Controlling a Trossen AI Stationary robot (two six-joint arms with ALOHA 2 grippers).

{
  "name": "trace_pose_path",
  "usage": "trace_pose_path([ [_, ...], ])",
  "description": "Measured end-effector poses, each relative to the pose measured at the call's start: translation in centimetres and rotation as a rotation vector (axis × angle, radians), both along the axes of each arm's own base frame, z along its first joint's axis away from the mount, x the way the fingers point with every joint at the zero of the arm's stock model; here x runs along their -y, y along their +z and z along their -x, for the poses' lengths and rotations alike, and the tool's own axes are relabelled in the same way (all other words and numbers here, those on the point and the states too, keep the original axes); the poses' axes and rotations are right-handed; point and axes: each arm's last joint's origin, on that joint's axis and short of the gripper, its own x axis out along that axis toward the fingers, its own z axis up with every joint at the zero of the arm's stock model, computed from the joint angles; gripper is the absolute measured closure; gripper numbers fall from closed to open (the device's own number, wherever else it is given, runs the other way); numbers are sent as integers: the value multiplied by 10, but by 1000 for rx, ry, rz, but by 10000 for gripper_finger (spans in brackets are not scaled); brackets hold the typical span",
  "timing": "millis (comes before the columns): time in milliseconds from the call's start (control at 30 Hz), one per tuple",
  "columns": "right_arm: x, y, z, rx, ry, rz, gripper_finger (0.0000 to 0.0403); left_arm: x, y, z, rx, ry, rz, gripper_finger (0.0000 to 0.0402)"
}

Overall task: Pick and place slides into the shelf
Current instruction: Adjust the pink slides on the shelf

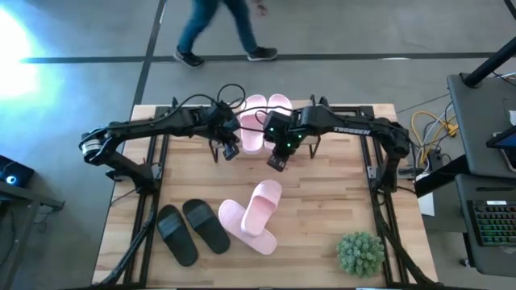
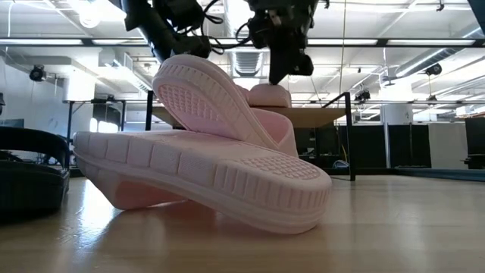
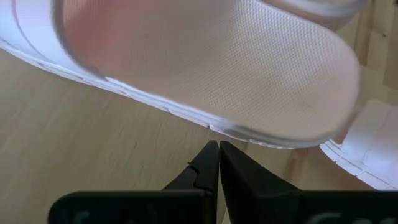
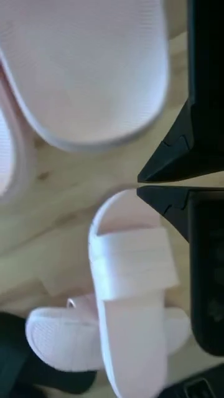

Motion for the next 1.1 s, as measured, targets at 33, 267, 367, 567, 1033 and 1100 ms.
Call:
trace_pose_path([
  [33, 1, -3, -2, -5, -2, 10, 390, 0, 0, 0, 2, 3, 3, 402],
  [267, 4, -10, -5, -47, -33, 102, 390, 2, 1, 0, 11, 25, 28, 402],
  [367, 5, -6, -1, -55, -58, 139, 390, 6, 1, -2, 16, 4, 43, 402],
  [567, 4, 2, 4, -38, -69, 151, 390, 16, 1, -5, 17, -29, 50, 402],
  [1033, -5, 14, 21, -82, -20, 120, 390, 64, 20, -22, 146, -164, -6, 402],
  [1100, -5, 18, 24, -70, -16, 125, 390, 64, 13, -27, 121, -150, -28, 402],
])
